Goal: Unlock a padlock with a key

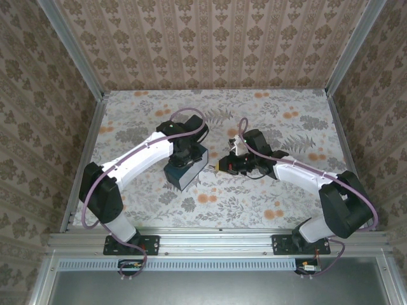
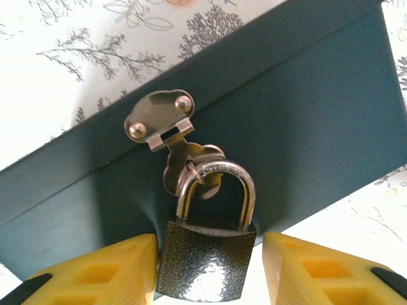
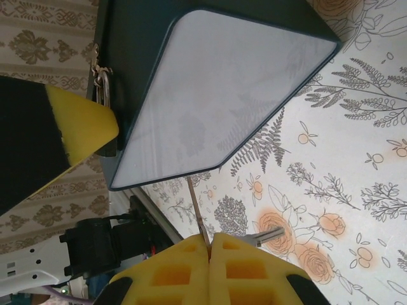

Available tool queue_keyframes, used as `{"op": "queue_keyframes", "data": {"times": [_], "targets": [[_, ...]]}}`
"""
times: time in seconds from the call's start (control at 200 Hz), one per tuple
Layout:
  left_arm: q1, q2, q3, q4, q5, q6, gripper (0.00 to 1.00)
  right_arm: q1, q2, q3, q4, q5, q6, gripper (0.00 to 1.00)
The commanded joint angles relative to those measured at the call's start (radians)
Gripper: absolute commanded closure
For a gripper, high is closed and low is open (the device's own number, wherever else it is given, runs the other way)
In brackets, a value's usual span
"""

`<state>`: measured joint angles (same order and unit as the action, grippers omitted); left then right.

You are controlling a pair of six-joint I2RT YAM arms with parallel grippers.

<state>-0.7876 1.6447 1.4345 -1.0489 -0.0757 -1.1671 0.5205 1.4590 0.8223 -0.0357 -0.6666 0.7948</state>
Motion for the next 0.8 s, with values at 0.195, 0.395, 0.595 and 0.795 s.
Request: {"op": "queue_keyframes", "data": {"times": [0.195, 0.395, 0.595, 0.795], "targets": [[0.035, -0.025, -0.035, 0.084, 0.131, -0.024, 0.52, 0.024, -0.017, -0.002, 0.053, -0.016, 0.047, 1.00], [0.035, -0.016, -0.019, 0.036, 0.115, 0.040, 0.53, 0.032, -0.019, -0.012, 0.077, -0.017, 0.064, 1.00], [0.034, -0.004, -0.035, 0.060, 0.128, 0.054, 0.61, 0.075, -0.018, -0.036, 0.193, -0.009, 0.167, 1.00], [0.044, -0.010, -0.034, 0.063, 0.128, 0.032, 0.68, 0.121, -0.017, -0.081, 0.291, 0.030, 0.271, 1.00]]}}
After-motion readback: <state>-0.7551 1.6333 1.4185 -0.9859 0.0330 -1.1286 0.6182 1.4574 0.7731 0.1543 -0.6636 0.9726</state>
